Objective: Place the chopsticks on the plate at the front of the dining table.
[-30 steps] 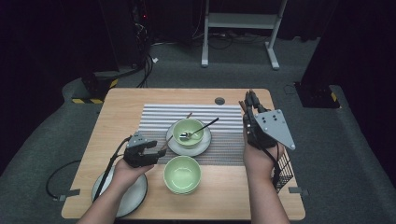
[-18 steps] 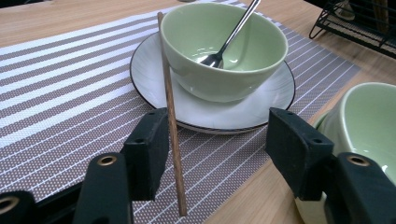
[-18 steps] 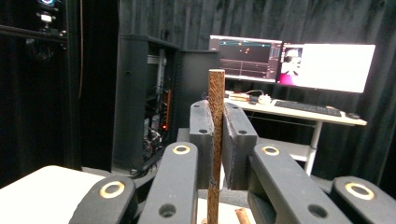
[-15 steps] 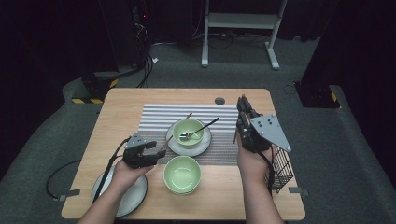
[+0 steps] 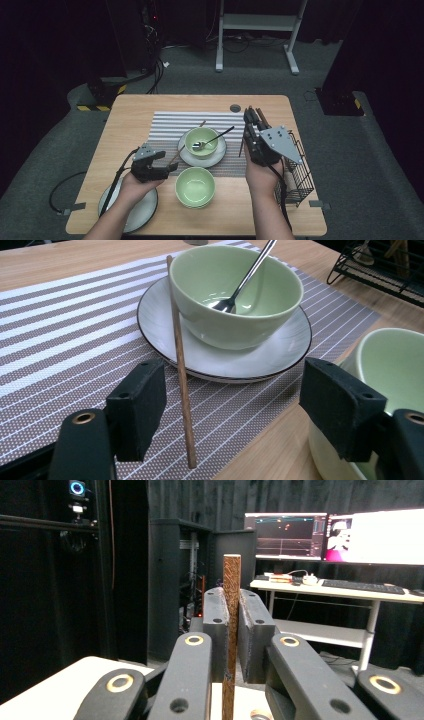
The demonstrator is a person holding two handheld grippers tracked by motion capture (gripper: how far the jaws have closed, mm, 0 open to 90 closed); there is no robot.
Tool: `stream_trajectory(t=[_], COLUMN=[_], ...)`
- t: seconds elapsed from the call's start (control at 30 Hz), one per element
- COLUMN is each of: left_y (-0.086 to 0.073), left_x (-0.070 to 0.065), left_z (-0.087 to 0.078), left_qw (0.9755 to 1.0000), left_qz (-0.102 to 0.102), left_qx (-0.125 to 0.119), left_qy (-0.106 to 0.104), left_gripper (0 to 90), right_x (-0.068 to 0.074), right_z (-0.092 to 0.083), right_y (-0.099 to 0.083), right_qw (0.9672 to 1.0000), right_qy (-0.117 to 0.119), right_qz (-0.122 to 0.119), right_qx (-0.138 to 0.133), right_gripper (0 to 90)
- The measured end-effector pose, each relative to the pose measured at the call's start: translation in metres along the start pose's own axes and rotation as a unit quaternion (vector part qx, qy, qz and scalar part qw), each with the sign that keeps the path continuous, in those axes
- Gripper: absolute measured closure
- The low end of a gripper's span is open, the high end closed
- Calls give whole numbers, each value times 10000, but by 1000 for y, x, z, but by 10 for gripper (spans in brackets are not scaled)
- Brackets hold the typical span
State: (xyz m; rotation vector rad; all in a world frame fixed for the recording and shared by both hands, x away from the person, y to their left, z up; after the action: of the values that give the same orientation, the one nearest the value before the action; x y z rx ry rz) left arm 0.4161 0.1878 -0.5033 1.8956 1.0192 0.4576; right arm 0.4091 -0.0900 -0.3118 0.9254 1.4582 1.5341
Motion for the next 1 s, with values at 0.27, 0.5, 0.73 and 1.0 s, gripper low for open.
stream_trajectory(t=[0.27,0.5,0.73,1.0], left_y=[1,3,3,6], left_x=[-2,-6,-10,-14], left_z=[-1,-3,-2,-3], left_qw=[9999,9997,9997,9992], left_qz=[-37,1,105,127], left_qx=[-65,-156,-147,-252], left_qy=[-125,-188,-186,-280], left_gripper=[275,267,269,271], right_x=[15,27,40,55], right_z=[4,7,10,14], right_y=[-1,-1,-1,-1], right_qw=[9998,9994,9990,9982], right_qy=[176,310,420,585], right_qz=[102,106,127,94], right_qx=[-54,-84,-82,-87], right_gripper=[837,837,837,837])
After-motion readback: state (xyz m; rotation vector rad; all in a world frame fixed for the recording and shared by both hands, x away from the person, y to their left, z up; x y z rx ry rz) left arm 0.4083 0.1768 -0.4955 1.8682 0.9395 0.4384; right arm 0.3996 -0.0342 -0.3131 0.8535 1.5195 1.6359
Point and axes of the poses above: each handheld gripper's, and its own axes: z roughly forward along the jaws, y roughly out of its top, x roughly to its left, the point moved 7 cm from there along z, roughly forward along the jaws, and after that the axes turned 4 degrees about y, right-handed, at the moved point
